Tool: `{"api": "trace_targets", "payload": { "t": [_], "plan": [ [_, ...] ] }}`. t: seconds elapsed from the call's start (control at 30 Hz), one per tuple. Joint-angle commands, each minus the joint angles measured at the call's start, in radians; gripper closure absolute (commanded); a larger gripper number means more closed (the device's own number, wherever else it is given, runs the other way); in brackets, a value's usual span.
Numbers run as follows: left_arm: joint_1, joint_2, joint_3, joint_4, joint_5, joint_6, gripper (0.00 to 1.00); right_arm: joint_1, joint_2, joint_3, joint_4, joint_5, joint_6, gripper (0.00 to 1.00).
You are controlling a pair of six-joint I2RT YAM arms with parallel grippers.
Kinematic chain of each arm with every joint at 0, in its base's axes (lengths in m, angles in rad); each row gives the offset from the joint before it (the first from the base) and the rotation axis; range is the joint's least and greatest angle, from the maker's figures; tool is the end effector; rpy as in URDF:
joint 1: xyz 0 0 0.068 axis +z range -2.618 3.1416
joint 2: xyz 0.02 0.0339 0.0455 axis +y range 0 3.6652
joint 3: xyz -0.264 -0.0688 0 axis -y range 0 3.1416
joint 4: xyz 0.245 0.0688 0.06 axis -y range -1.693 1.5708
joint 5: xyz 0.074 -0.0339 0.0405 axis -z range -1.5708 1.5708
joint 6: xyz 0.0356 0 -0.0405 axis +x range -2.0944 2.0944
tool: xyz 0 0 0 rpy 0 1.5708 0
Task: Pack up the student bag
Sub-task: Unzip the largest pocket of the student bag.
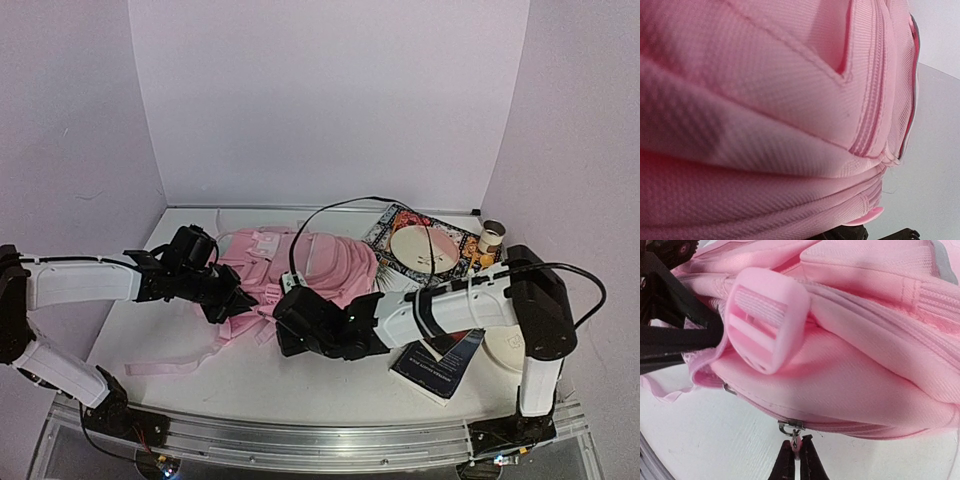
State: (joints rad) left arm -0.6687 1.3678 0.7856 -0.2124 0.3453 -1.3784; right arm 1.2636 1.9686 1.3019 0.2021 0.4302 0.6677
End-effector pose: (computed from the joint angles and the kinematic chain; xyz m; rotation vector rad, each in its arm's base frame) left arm 0.2120 -0.1829 0.2108 -0.7753 2.6595 -1.2155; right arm 0.1493 0.4216 0.2049 -0.3397 2.0543 0.7912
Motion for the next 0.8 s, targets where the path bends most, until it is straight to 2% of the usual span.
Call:
{"api": "trace_targets", "payload": {
  "t": [0.0,0.23,0.4,0.57,0.77],
  "plan": [
    [0.005,-0.041,0.052,0.010,-0.021,0.094,1.00,-0.008,-0.105,-0.065,-0.085,-0.030,-0.054,1.00],
    [0.038,-0.036,0.065,-0.108,-0.078,0.219,1.00,-0.056,-0.211,-0.177,-0.115,-0.092,-0.107,1.00],
    [0.153,-0.009,0.068,-0.197,-0.107,0.386,1.00,-0.084,-0.295,-0.218,-0.155,-0.154,-0.176,1.00],
    [0.227,0.065,0.122,-0.313,-0.171,0.593,1.00,-0.089,-0.311,-0.163,-0.250,-0.224,-0.267,1.00],
    [0.283,0.191,0.222,-0.423,-0.413,0.787,1.00,-0.076,-0.226,0.001,-0.327,-0.390,-0.348,1.00]
  ]
}}
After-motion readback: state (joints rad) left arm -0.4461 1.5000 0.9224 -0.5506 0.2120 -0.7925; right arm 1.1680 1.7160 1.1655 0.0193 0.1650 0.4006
